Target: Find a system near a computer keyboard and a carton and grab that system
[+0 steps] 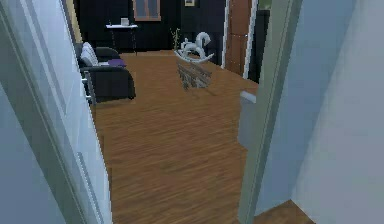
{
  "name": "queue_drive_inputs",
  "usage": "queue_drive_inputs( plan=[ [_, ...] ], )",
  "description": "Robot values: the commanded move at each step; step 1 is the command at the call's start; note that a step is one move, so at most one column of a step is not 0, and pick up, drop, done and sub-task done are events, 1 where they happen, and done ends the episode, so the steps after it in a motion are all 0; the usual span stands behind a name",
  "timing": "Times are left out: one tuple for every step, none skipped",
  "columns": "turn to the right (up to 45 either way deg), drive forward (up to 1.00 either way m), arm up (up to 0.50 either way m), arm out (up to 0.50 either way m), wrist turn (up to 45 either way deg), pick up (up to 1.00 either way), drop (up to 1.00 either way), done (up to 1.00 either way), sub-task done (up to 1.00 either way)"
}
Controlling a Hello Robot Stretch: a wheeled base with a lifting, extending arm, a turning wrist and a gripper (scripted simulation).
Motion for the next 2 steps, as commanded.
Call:
queue_drive_inputs(
  plan=[
    [0.0,0.55,0.0,0.0,0.0,0.0,0.0,0.0,0.0],
    [-9.0,0.0,0.0,0.0,0.0,0.0,0.0,0.0,0.0]
  ],
)
